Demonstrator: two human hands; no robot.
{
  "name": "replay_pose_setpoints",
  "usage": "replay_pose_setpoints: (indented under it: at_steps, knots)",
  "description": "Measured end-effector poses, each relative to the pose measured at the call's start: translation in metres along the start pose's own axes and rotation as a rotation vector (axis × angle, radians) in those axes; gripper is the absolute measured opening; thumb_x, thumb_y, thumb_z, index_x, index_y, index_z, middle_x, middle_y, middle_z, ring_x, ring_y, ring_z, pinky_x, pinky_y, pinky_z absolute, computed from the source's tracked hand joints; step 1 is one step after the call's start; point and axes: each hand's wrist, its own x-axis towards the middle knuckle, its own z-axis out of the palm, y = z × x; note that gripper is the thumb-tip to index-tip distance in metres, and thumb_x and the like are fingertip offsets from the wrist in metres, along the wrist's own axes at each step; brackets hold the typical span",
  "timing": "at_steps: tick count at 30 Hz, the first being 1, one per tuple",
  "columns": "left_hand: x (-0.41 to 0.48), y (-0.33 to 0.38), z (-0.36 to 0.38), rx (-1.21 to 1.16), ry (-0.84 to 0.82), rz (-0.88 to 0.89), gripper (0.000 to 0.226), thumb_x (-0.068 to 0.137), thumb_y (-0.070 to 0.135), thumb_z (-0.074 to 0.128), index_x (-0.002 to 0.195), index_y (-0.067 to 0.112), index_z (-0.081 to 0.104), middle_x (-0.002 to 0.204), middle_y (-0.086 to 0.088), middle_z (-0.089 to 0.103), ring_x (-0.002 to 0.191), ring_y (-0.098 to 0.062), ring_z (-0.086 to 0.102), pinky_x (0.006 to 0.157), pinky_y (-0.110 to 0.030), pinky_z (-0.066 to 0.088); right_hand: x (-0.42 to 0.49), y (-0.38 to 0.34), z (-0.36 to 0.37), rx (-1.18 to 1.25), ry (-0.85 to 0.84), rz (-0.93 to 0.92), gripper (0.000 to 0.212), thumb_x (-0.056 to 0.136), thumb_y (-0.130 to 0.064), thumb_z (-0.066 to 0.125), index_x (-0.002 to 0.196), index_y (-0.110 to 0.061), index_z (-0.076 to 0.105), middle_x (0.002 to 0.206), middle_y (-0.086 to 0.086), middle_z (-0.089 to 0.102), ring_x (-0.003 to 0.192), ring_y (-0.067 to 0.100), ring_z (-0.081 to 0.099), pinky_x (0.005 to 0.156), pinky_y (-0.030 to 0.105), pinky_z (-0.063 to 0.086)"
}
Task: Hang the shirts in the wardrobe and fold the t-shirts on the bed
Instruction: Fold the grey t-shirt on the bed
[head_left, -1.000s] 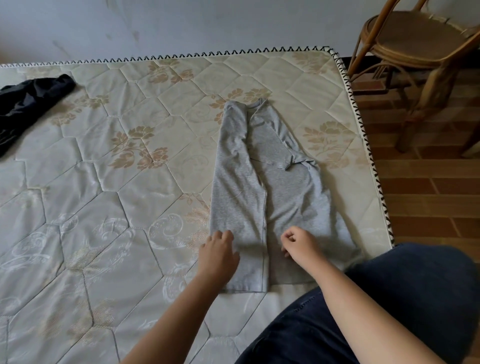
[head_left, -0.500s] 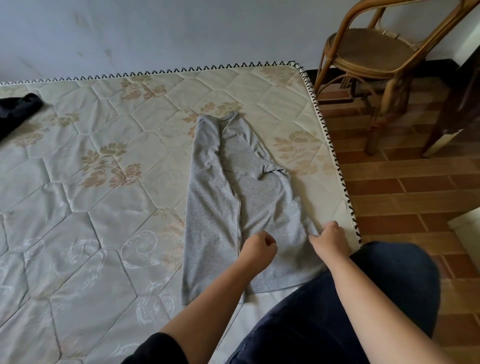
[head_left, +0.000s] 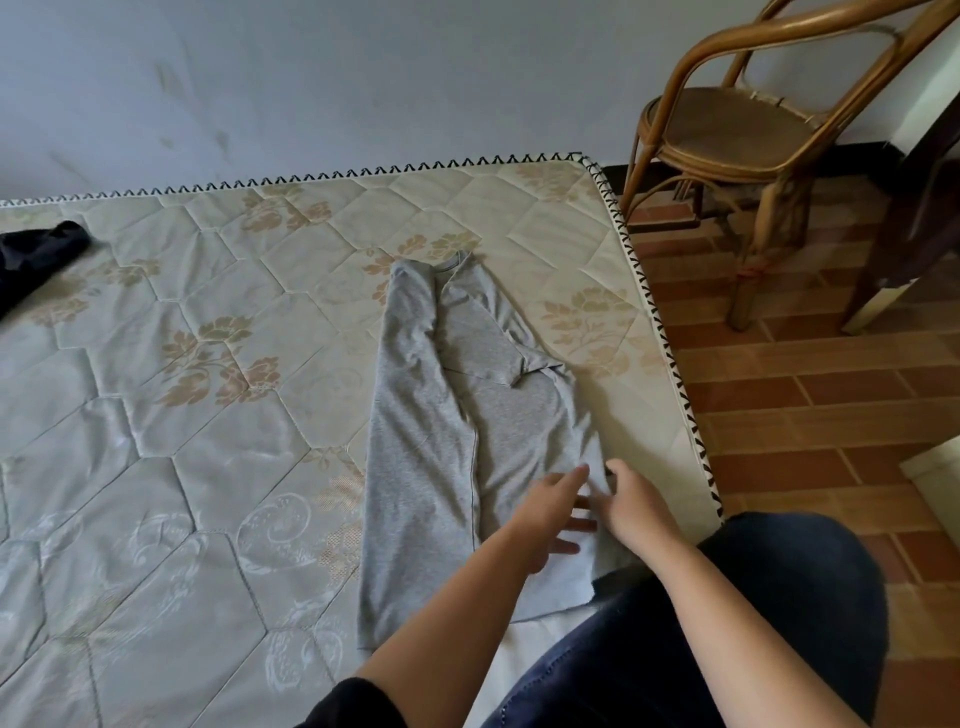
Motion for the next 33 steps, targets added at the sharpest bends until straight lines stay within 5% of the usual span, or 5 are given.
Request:
replay_pose_setpoints:
  at_steps: [6,10,17,27,33]
  knots:
    - [-0.019,-0.012,-0.074,-0.364,0.264,0.121,0.032,0.091,0.04,0.054,0.084,0.01,0.06,0.06,-0.001,0.057,0.052,-0.012,0.054,0.046,-0.02,0.043,-0.028,-0.066,0.054,-0.044,-0.194,-0.384,0.041,0.088,-0.014,0.055,0.127,-0.024,0.049,0.114,0.006,0.065,0.105,0.024,0.061,0.082,0.025,0.046]
    - [-0.027,-0.048,-0.116,-0.329,0.44,0.057,0.017,0.092,0.021,0.056,0.095,0.004,0.057,0.07,-0.01,0.053,0.055,-0.016,0.053,0.045,-0.022,0.044,-0.028,-0.077,0.101,-0.13,-0.529,-0.358,0.048,0.088,-0.011,0.054,0.134,-0.019,0.044,0.126,0.008,0.058,0.114,0.025,0.055,0.095,0.035,0.046]
    - [-0.012,-0.068,-0.134,-0.05,0.528,0.039,0.013,0.088,0.011,0.056,0.078,0.003,0.059,0.064,-0.014,0.058,0.061,-0.026,0.059,0.058,-0.036,0.051,-0.021,-0.058,0.116,-0.218,-0.58,-0.298,0.045,0.082,-0.025,0.046,0.126,-0.033,0.044,0.122,0.007,0.058,0.108,0.028,0.056,0.09,0.047,0.049]
    - [-0.042,-0.008,-0.108,0.316,0.737,0.696,0.033,0.092,0.015,0.056,0.064,0.014,0.038,0.055,0.005,0.038,0.052,-0.006,0.036,0.05,-0.018,0.031,-0.019,-0.075,0.084,0.597,-0.413,-0.362,0.035,0.085,0.012,0.05,0.085,-0.021,0.061,0.085,0.0,0.064,0.082,0.009,0.058,0.074,0.014,0.045]
    - [-0.044,-0.06,-0.148,-0.011,0.895,0.338,0.033,0.095,0.012,0.049,0.065,0.012,0.036,0.059,-0.004,0.037,0.059,-0.019,0.038,0.05,-0.026,0.037,-0.025,-0.095,0.101,-0.133,-0.602,-0.432,0.023,0.087,-0.009,0.047,0.106,-0.008,0.059,0.066,0.001,0.052,0.041,0.007,0.047,0.047,0.021,0.038]
